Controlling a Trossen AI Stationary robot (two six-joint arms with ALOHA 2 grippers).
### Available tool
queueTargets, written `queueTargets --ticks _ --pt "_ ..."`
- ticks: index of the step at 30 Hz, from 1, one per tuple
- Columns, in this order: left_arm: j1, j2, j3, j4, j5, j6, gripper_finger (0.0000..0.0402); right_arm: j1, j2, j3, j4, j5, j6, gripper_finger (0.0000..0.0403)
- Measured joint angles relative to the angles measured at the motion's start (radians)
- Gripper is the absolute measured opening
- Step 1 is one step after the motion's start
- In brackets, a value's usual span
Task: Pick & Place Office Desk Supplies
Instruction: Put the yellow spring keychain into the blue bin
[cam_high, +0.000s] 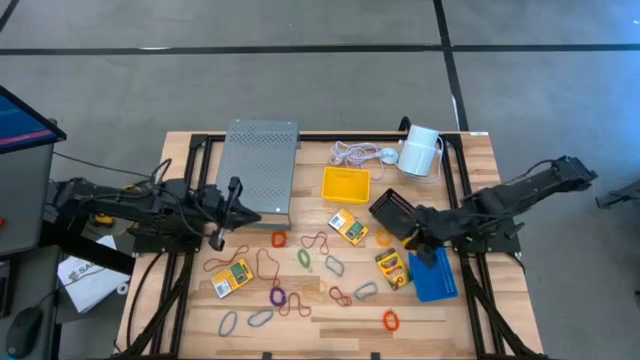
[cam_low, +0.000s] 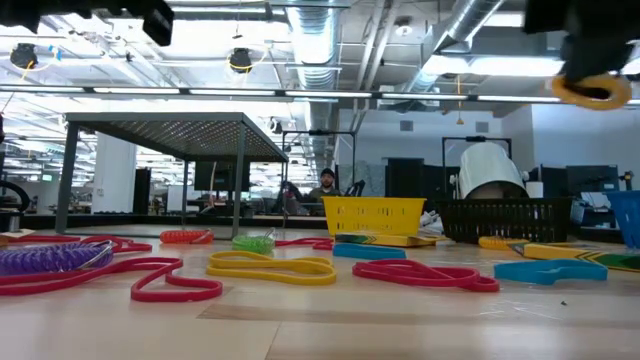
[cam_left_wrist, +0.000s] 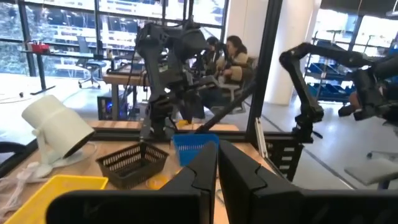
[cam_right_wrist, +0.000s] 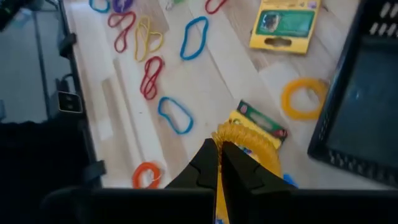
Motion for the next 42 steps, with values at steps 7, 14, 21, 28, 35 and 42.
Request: queueTargets --ticks 7,14,21,28,35,42 --pt "-0.015 0.177 0.071 0.040 0.000 0.004 0.0011 0.204 -0.015 -0.001 -0.157 0.054 0.251 0.0000" --pt "-0.014 0.218 0.114 0.043 -0.001 0.030 0.0011 0.328 0.096 -0.001 -0.211 0.074 0.400 0.0000" --pt "-0.014 0.217 0.114 0.041 -0.008 0.032 0.0011 0.366 0.285 -0.001 -0.198 0.061 0.467 0.0000" --pt "-0.014 0.217 0.114 0.040 -0.008 0.032 0.0011 0.362 0.425 -0.001 -0.129 0.023 0.469 0.0000" --pt "-0.014 0.217 0.114 0.037 -0.008 0.032 0.0011 0.343 0.492 -0.001 -0.121 0.018 0.465 0.0000" --pt "-0.014 0.217 0.114 0.036 -0.008 0.032 0.0011 0.317 0.499 -0.001 -0.106 0.018 0.430 0.0006"
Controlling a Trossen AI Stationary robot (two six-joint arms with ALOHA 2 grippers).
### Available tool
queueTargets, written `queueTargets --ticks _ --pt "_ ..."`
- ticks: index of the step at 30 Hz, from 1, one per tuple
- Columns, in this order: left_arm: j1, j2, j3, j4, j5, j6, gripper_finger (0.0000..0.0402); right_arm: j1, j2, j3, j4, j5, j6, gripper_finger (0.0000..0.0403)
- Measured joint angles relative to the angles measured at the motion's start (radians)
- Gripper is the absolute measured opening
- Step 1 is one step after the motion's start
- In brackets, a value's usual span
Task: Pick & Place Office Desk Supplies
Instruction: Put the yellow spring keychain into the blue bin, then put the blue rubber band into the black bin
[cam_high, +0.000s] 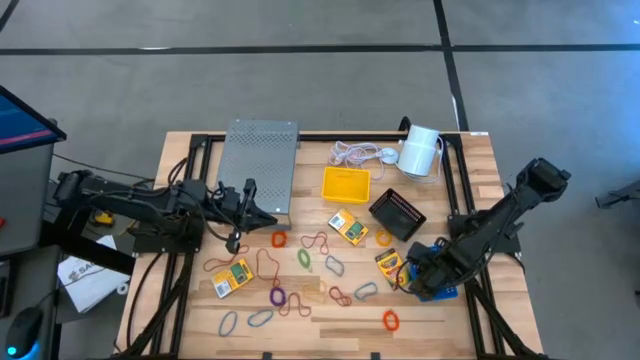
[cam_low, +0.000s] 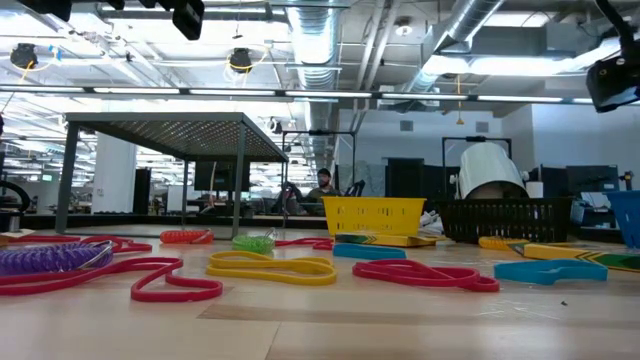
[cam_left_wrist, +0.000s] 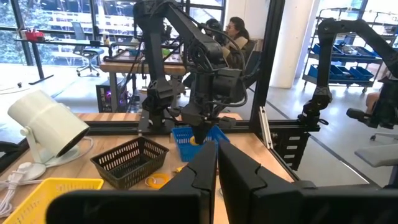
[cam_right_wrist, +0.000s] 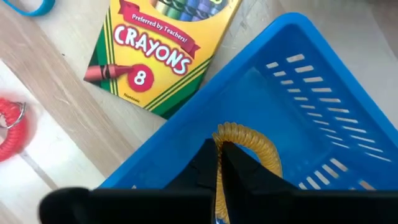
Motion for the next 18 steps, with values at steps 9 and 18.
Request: queueTargets --ticks 9,18 --pt "0.000 0.000 0.000 -0.009 0.000 0.000 0.0011 -0.002 0.000 0.000 0.000 -0.015 -0.014 0.0075" --pt "0.000 0.000 0.000 -0.032 0.000 0.000 0.0011 -0.002 0.000 0.000 -0.009 -0.025 -0.022 0.0150"
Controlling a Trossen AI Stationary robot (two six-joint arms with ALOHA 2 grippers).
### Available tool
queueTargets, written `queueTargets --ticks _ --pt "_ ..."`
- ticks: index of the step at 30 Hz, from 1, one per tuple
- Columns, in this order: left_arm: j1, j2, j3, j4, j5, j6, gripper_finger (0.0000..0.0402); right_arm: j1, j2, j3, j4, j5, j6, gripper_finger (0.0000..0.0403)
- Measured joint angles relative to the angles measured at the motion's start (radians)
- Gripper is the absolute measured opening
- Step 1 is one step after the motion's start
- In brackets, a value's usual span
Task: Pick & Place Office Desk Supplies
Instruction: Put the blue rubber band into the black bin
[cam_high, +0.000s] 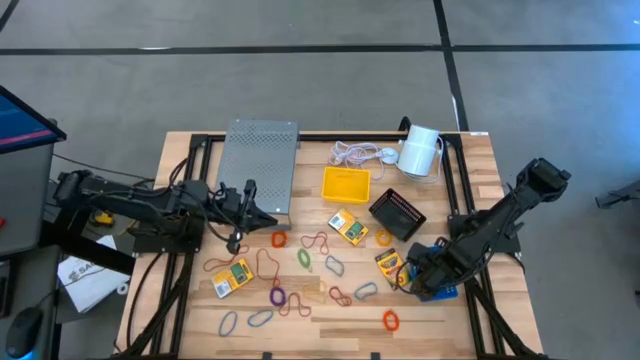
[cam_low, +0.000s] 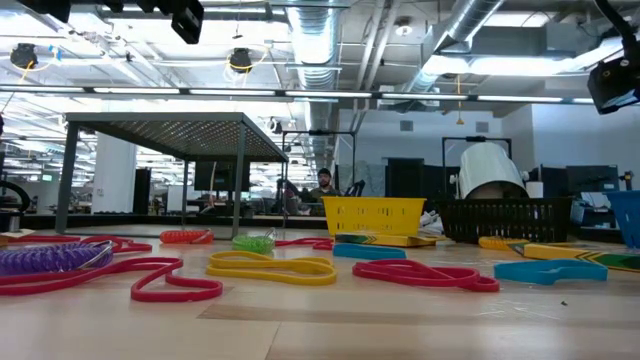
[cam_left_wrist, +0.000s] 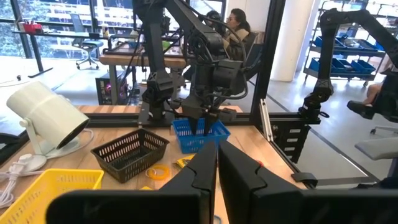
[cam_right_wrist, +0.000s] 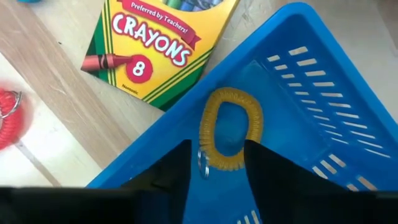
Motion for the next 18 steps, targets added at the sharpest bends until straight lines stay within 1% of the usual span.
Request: queueTargets --ticks 3,6,9,12,15,18 --pt "0.000 0.000 0.000 0.000 0.000 0.000 0.0011 0.000 -0.005 0.000 -0.009 0.000 0.000 0.0161" --pt "0.000 0.000 0.000 0.001 0.000 0.000 0.0011 0.000 -0.034 0.001 -0.035 0.000 0.001 0.0163" --pt "0.000 0.000 0.000 0.002 0.000 0.000 0.0011 0.000 -0.093 0.001 -0.068 0.001 0.012 0.0158" --pt "0.000 0.000 0.000 0.002 0.000 0.000 0.0011 0.000 -0.171 0.001 -0.062 0.018 0.013 0.0149" --pt "0.000 0.000 0.000 0.003 0.000 0.000 0.0011 -0.004 -0.250 0.001 -0.010 0.068 -0.007 0.0136" --pt "0.001 0.000 0.000 0.004 0.000 0.001 0.0011 -0.043 -0.305 0.001 0.098 0.115 -0.114 0.0124"
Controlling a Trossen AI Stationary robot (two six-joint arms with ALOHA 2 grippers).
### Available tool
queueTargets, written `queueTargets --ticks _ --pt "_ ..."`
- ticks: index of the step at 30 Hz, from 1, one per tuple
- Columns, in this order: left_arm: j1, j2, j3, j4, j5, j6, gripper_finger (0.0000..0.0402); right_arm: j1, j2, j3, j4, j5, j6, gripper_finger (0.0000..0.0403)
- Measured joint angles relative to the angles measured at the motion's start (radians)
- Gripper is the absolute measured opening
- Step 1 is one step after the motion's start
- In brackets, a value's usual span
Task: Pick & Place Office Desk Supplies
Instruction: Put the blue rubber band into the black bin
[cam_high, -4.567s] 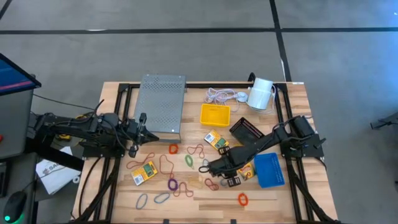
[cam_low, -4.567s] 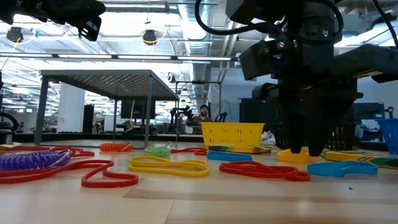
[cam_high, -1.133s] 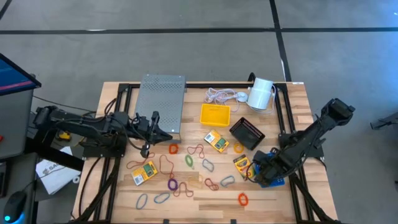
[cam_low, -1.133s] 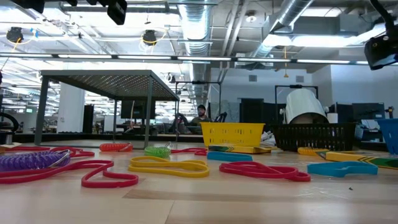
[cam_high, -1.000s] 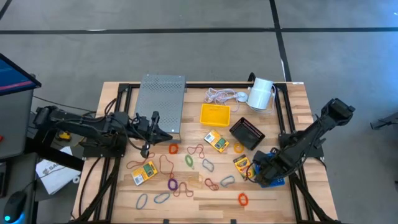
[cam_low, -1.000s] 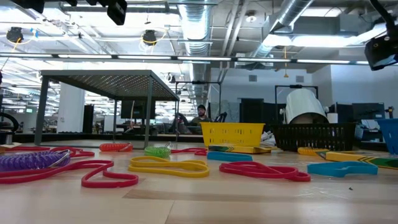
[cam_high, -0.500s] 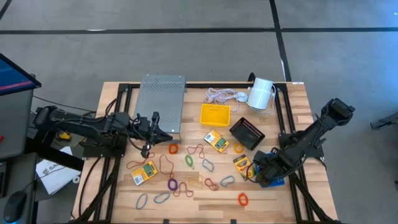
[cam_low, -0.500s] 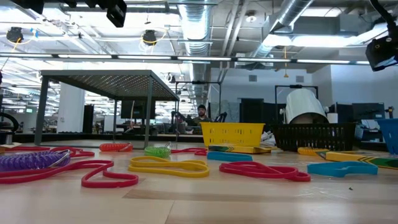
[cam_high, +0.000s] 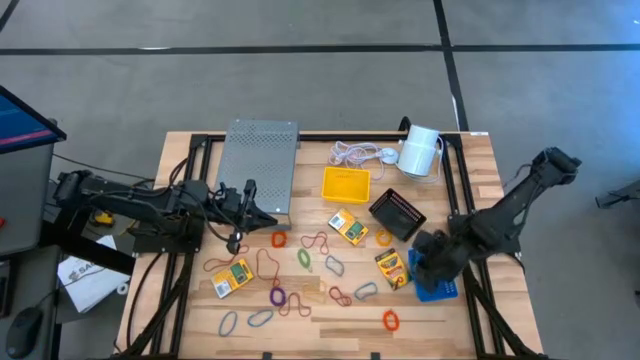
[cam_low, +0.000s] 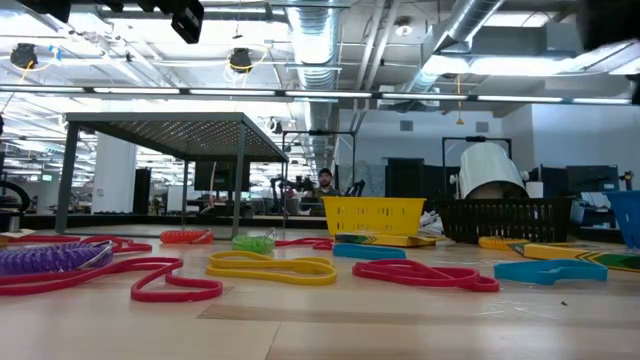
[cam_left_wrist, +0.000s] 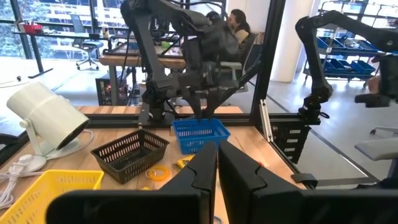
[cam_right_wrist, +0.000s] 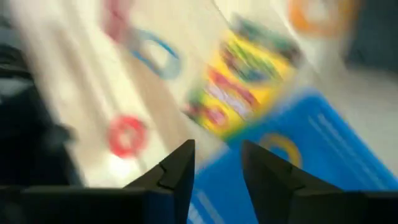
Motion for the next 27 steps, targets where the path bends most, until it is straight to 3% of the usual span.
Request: queueTargets --ticks 4,9,18,27 --pt "0.001 0.000 0.000 0.013 0.000 0.026 0.0011 -0.104 -0.003 0.000 0.192 0.010 -0.211 0.0111" --pt "0.001 0.000 0.000 0.021 0.000 0.028 0.0011 -0.212 0.069 0.001 0.335 -0.079 -0.418 0.0101" --pt "0.001 0.000 0.000 0.016 0.000 0.025 0.0011 -0.301 0.307 0.025 0.396 -0.268 -0.544 0.0097" --pt "0.001 0.000 0.000 0.014 0.000 0.025 0.0011 -0.271 0.537 0.189 0.363 -0.301 -0.637 0.0097"
